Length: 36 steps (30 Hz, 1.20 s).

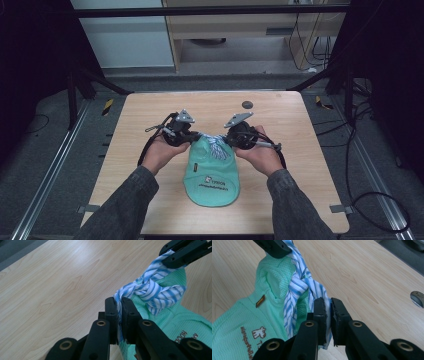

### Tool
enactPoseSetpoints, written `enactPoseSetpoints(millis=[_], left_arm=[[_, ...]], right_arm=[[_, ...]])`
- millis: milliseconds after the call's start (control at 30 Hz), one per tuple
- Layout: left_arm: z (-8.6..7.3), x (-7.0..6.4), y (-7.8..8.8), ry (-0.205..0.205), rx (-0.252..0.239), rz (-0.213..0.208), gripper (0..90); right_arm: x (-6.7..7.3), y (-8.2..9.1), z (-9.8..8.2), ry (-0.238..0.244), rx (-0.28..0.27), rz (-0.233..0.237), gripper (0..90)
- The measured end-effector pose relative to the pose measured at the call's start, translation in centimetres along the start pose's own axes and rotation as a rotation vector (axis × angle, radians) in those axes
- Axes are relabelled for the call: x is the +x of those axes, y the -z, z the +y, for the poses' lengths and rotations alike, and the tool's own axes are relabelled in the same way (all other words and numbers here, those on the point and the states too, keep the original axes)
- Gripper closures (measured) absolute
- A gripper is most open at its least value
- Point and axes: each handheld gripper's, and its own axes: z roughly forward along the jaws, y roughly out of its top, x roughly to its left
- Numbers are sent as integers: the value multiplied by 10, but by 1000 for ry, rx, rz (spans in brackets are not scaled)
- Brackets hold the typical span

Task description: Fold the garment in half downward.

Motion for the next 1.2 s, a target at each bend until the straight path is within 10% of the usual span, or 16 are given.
enactPoseSetpoints(millis=[1200], left_arm=[[7, 7, 1, -21, -5, 25, 845]], right_arm=[[-5, -2, 12, 31, 5, -21, 827]])
